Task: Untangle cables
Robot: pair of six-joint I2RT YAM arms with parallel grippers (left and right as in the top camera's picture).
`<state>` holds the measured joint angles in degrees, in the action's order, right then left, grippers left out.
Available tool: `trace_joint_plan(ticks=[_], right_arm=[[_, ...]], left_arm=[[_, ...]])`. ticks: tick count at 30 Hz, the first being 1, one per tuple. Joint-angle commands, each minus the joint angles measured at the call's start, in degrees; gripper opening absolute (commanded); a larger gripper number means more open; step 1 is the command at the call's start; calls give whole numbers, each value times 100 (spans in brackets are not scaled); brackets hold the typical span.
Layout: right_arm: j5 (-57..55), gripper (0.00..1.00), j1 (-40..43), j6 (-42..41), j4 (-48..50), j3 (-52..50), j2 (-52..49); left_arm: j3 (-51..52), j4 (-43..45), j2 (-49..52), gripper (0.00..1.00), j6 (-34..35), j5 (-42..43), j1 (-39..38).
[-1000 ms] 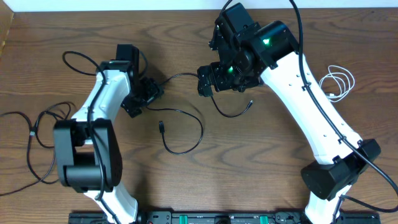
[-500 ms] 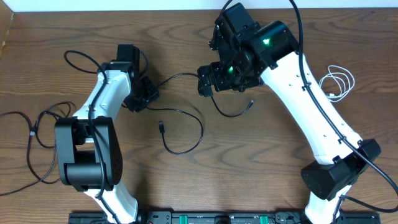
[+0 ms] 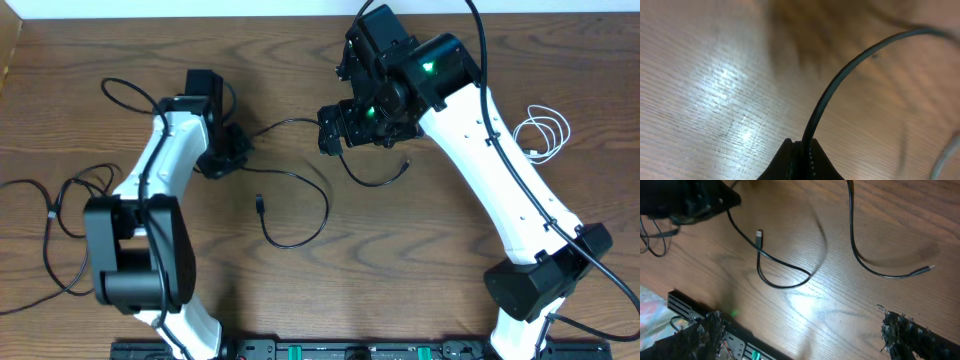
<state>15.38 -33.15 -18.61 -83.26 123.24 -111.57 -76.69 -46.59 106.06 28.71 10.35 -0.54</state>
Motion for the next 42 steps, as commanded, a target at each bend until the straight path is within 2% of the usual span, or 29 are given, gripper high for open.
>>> trace_joint_plan(ticks=[1,5,9,14,19,25,35,42], right_arm=[[-48,99,-63,90,13,-72,83],[-48,99,-96,90,20,-92,83],[-48,99,-153,92,22,-136,83],[-52,99,-221,94,35,-291,83],[-48,99,-251,92,297,-623,83],[-44,99,-291,85,713,-1176,83],[-44,99,-295,44,717,-1429,83],[-44,99,-295,44,737,-1429,83]], left_arm=[[-387,13,-739,7,-369,-57,24],[-426,503,-1526,7,-492,-55,24],[-426,1390,-2391,8,-872,-81,59],[-428,2647,-3220,8,-787,-496,435],[-466,3751,-3475,7,-459,-505,951],[-1023,4415,-2983,7,-289,-507,1178],[-2994,4245,-1054,7,-1029,-507,1255],[-3134,4175,-144,8,-1029,-509,2017]])
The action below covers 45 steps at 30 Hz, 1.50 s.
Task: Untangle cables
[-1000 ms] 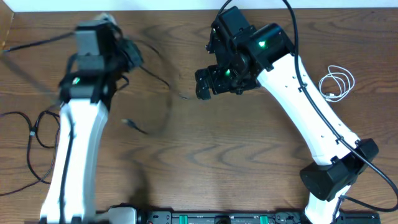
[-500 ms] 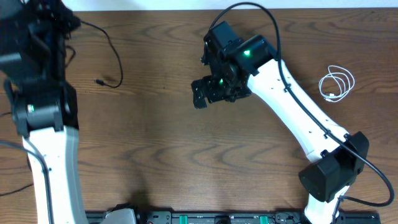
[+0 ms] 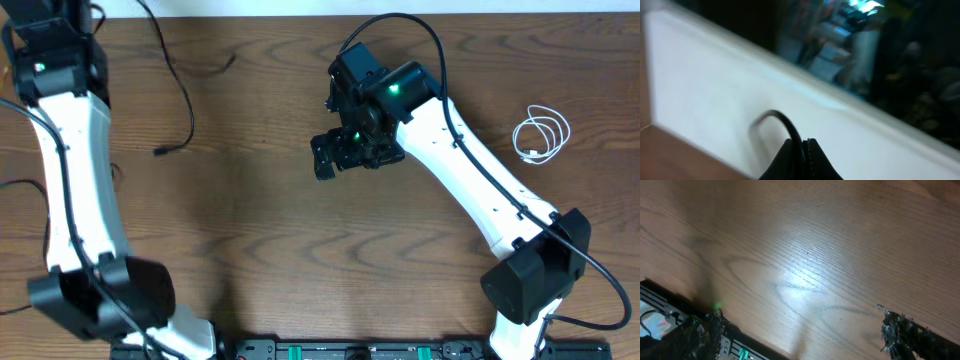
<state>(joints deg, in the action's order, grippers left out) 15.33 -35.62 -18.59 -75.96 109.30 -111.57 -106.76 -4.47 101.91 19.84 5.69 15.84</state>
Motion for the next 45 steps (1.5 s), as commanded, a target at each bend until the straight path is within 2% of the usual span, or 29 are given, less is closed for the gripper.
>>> trace_joint_plan(ticks=[1,7,8,11,12,19,25,28,30,32,38,42,45], right_arm=[[-42,99,-48,42,20,-35,83],[-39,99,-48,39,81,-35,83],[-39,99,-48,39,94,-35,83],[-39,99,-48,17,125,-35,83],[-39,99,-48,17,127,-35,83],[-22,99,-48,20,52,-35,83],[-42,99,-48,20,81,-35,83],[-42,99,-48,17,59,-35,83],[-44,99,-48,22,11,-35,83],[-94,99,-48,22,-55,-35,83],[-282,99,-48,22,-120,-35,83],[-282,99,-48,22,-146,-35,83],[-299,99,-48,24,-164,-35,83]], left_arm=[[-127,-107,385,7,-140,-42,535],[-127,-514,981,8,-140,-37,1390],[-127,-581,1054,17,-142,-39,1491],[-127,-730,1261,88,-170,-39,1744],[-127,-809,1305,95,-188,-42,1812],[-127,-1322,1307,96,-219,-37,2194],[-127,-1985,1209,97,-223,260,2153],[-81,-2225,1213,91,-225,374,1985],[-55,-2227,1215,91,-229,374,1862],[-44,-2227,1215,84,-304,387,1725],[-37,-2212,1335,83,-1587,319,1191],[-37,-2210,1606,83,-2009,-570,1040],[-35,-2256,1906,83,-2712,-970,1058]])
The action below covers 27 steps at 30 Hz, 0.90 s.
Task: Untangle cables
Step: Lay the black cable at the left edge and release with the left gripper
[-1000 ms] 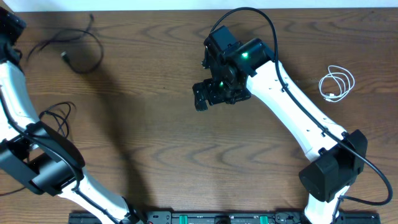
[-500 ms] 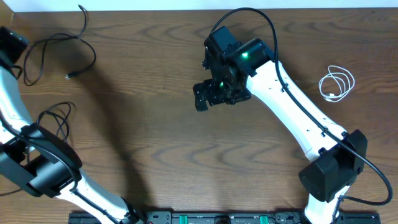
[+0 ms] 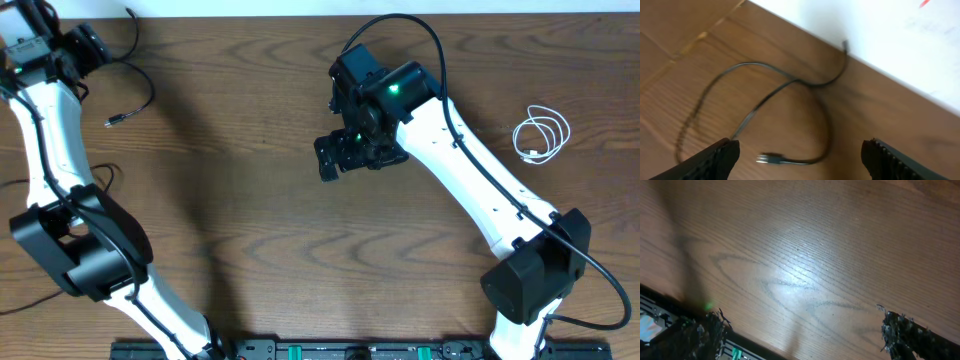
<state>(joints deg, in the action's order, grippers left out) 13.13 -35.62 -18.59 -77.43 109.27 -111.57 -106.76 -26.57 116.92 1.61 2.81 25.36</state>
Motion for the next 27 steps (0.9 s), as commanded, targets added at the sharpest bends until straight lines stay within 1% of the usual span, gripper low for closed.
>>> trace_joint_plan(ticks=[1,3,15,16,18,19,21,23,26,27], right_arm=[[-81,99,-48,24,-13,-33,83],[-83,99,-48,24,7,-35,83],[-120,99,-48,20,79,-35,83],[-120,99,-48,20,87,-33,83],[-118,99,-48,20,94,-35,83],[-120,99,-48,20,94,-35,83],[-120,99,-48,22,92,-35,83],[-120,99,-48,22,92,-35,83],[-120,99,-48,20,90,-33,83],[-120,99,-48,20,90,-35,83]], left_arm=[[-35,-63,498,83,-1134,-715,125],[-35,-66,678,83,-1429,-717,173],[-35,57,1204,83,-1530,-949,566],[-35,48,1224,77,-1530,-949,592],[-35,46,1233,61,-1528,-949,629],[-35,50,1233,51,-1526,-946,645],[-35,66,1233,42,-1478,-946,678],[-35,48,1233,39,-1462,-927,708],[-35,22,1233,39,-1464,-892,732],[-35,0,1233,39,-1464,-761,737]])
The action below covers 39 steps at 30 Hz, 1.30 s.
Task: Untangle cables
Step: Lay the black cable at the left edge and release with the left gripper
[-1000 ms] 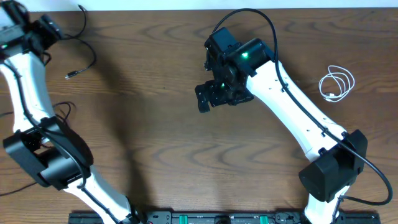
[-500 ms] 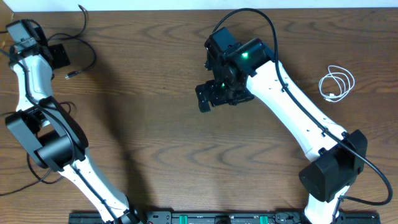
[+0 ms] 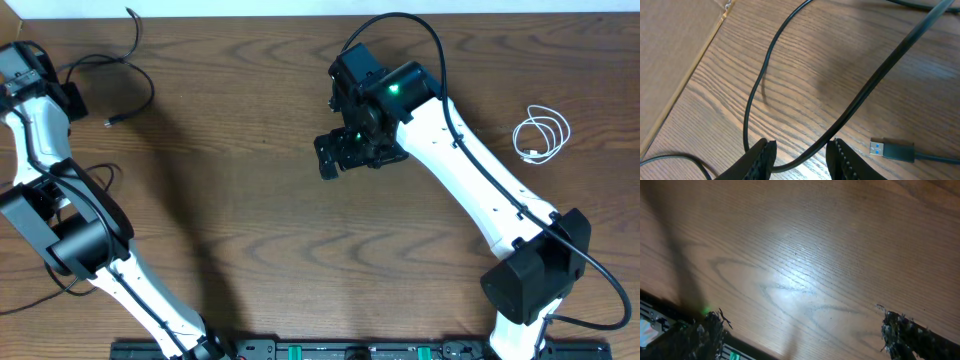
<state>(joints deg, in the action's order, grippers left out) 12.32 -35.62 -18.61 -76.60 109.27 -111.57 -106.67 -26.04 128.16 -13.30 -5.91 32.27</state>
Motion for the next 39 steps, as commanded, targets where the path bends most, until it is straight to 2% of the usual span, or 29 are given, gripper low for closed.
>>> trace_joint_plan(ticks=[1,4,9,14,17,18,21,23,27,34,35,36,38,39], right_arm=[[-37,99,-48,24,4,-35,83],[-37,99,-48,24,9,-35,83],[-39,99,-48,22,-2,-35,83],[-37,99,-48,22,-11,-35,83],[-37,99,-48,22,-11,-33,83],[-37,99,-48,22,-9,-35,83],[-37,99,-48,22,-4,-35,83],[-37,99,-48,22,-13,-35,83],[-37,99,-48,22,-35,-35,83],[-37,99,-48,22,-31,-35,83],[-37,99,-48,22,-33,-35,83],[-37,99,-48,22,-33,-35,83],[-37,99,-48,24,-37,-35,83],[-37,99,-48,24,-35,-35,83]], left_arm=[[-44,-72,109,39,26,308,48],[-44,-90,109,40,26,719,61],[-44,-83,160,40,24,719,70],[-44,-92,291,34,24,688,142],[-44,-59,289,19,24,629,216],[-46,-50,280,10,26,629,258],[-48,-55,210,8,94,629,420],[-48,-52,127,8,284,573,573],[-50,-7,-133,8,981,-48,966],[-50,-4,-586,7,1880,61,1683],[-50,-7,-608,8,1880,162,1738],[-50,-7,-612,15,1880,317,1792],[-50,-9,-612,50,1880,782,1888],[-50,-7,-612,61,1880,1023,1912]])
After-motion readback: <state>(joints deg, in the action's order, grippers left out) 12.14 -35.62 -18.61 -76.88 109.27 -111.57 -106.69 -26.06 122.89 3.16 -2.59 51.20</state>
